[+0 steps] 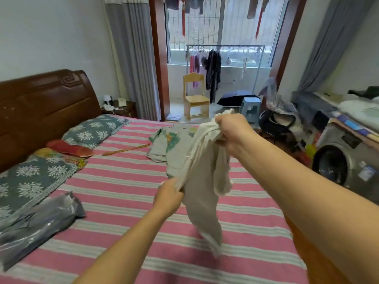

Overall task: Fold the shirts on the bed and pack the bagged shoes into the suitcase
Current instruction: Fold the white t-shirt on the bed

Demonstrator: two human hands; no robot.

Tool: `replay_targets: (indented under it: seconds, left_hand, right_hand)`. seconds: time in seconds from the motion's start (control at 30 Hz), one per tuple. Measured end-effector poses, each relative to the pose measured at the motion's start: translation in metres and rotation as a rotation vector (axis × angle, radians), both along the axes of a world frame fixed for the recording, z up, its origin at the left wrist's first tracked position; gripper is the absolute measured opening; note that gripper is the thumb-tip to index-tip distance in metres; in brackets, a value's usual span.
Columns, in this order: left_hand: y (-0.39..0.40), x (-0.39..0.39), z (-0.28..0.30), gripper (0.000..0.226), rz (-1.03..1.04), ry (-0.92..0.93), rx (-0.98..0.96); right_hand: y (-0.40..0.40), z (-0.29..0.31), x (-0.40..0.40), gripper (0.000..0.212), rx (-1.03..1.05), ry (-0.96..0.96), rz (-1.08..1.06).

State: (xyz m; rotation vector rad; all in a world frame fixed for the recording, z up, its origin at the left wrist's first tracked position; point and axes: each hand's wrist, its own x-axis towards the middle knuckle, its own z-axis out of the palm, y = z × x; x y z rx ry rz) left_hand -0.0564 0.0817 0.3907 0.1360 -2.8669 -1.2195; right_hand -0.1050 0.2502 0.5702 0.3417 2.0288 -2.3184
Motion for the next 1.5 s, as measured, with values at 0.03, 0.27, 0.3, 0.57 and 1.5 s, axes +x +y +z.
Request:
replay_targets:
  seconds: [0.03,0.27,0.3,0.57,1.5]
  left_hand:
    - [-0.011,0.002,-0.009,0.013,-0.007,-0.035,-0.063]
    - [-0.029,0.030,0.036,0.014,-0.075,-0.255,0.455]
    - [-0.020,0.030,0.051,0.017,-0.107,-0.279,0.602]
    - [0.081,-0.015,0.105,0.027,0.038,-0.397,1.157]
    - [0.006,-0.060,0.096,0.033,0.304,-0.173,1.062]
  right_hand:
    - [0.012,-0.007,-0.006,0.021,-0.006,-0.025,-0.052]
    - [0.106,-0.045,-0.033,0.020,0.149,-0.161,-0.177]
    - [0.114,-0.047,-0.037,0.023,0.135,-0.126,-0.130]
    - [0.089,-0.126,0.053,0.051,0.449,0.079,0.112]
    - [0.194,-0.174,0.090,0.020,1.029,-0.005,-0.056]
